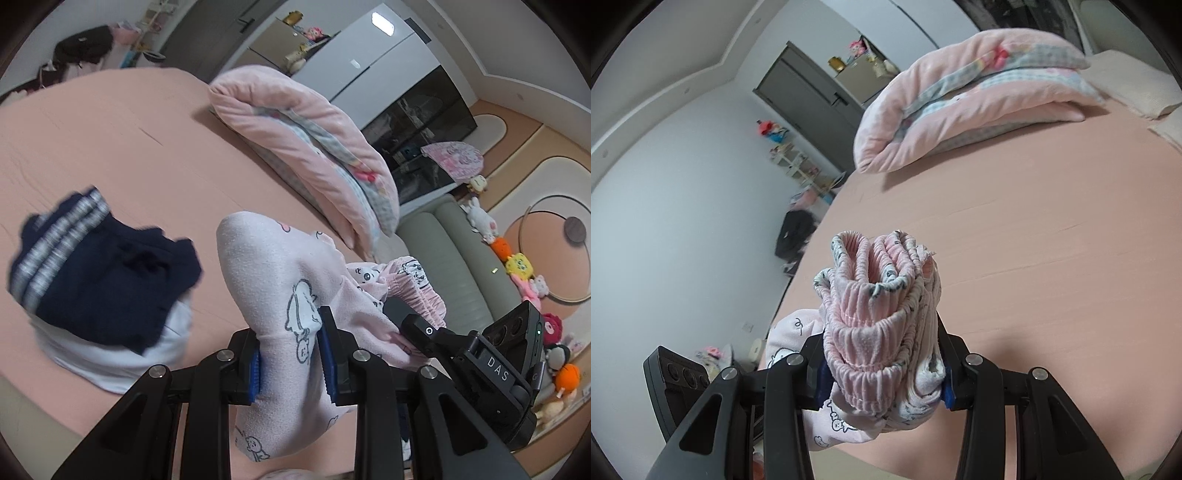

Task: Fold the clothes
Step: 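Lift the folded pants with both grippers and carry them to the clothes pile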

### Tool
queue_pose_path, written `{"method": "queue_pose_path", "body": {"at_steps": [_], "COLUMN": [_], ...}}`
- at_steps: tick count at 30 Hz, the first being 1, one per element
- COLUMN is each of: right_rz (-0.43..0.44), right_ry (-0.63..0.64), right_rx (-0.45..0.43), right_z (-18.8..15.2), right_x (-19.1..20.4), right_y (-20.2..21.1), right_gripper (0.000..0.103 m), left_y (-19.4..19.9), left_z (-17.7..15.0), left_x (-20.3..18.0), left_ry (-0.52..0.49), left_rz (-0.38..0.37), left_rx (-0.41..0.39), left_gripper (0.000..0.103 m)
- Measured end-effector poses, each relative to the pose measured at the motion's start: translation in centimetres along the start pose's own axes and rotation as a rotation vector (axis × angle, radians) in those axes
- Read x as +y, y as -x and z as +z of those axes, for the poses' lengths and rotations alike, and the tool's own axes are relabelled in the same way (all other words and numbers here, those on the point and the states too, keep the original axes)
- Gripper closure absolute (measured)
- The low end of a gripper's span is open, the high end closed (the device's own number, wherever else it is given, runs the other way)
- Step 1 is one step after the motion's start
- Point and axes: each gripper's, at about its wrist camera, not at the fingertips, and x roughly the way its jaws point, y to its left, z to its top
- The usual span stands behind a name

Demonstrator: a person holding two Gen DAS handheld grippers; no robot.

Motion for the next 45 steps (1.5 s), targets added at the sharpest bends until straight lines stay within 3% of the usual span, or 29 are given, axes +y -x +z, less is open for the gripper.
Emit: {"method": "queue_pose_path", "body": {"at_steps": [15,22,33,45], "right_rz": [0.129,0.175,0.182,0.181], "right_ry": [-0.037,-0.075,-0.092,-0.106], "right_rx": [0.049,0.093,0.175,0.262], "right_z": [-0.5,-0.2,-0.4,-2.0], "right_x": [4.0,5.0,5.8,6.0], "right_y": [-5.3,-7.9,-12.1,-15.6], "right_gripper": [0.060,0.060,0.060,0.060], "left_y": [2.1,1.7,0.4,0.0], "left_z": [4.9,7.2,8.8,9.5], "left_x": [2.5,4.4,5.9,8.7], "left_ry": [-0.048,-0.038,-0.072,-0.024], "left_rz": [0.175,0.204,0.310,0.345], "left_rx": [-0.033,0.001,0.080,0.134], "left_gripper": [0.080,0.080,0.080,0.080]}}
